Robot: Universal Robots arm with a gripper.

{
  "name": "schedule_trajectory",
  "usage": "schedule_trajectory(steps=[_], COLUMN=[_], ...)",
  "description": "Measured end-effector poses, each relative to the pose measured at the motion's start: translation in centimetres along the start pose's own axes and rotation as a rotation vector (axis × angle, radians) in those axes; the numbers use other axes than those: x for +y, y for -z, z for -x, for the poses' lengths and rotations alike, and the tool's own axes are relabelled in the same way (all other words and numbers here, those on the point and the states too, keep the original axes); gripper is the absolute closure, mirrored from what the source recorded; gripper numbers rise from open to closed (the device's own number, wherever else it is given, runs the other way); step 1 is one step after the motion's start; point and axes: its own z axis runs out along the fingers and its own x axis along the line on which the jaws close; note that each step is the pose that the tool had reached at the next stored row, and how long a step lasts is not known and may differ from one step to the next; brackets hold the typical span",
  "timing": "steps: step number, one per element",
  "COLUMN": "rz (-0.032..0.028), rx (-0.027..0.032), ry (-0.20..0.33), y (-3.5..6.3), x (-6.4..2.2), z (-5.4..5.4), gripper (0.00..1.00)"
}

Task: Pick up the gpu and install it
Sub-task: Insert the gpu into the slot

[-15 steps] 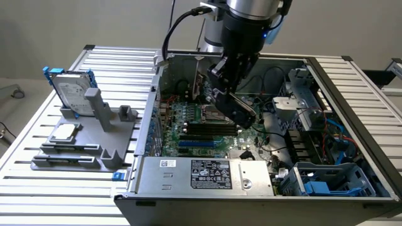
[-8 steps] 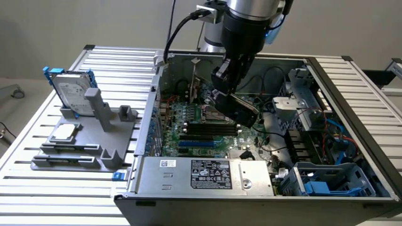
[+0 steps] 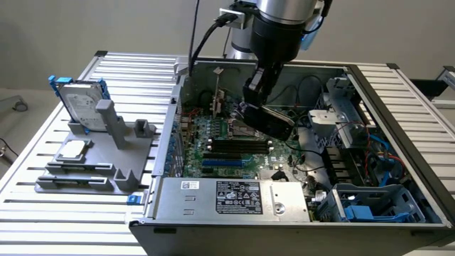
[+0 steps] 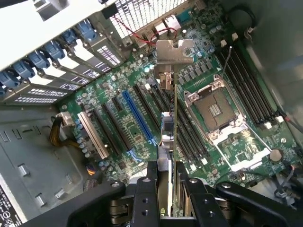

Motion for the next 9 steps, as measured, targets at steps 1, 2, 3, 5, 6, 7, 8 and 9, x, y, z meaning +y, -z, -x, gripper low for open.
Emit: schedule_trajectory(steps=[1,2,3,5,6,7,8,9], rz=[0.0022,0.0037,0.0042,0.0048,0.0049,0.0049,0.0048,0.0047], rx=[-0.0047,-0.0082,-0.0095,-0.0113,-0.0119,-0.0122,-0.0124,-0.0123], ry=[0.015,0.031,0.048,0.085,0.102,0.121,0.14,0.157], y=[-0.02,-0.04,-0.08,-0.16,-0.21,-0.26,-0.32,-0.37], x=[0.0,0.0,0.0,-0.01,-0.01,-0.01,-0.02,-0.02], z=[0.0,0.0,0.0,0.01,0.01,0.01,0.01,0.01], gripper=[0.74,0.74,0.74,0.74,0.74,0.74,0.74,0.74])
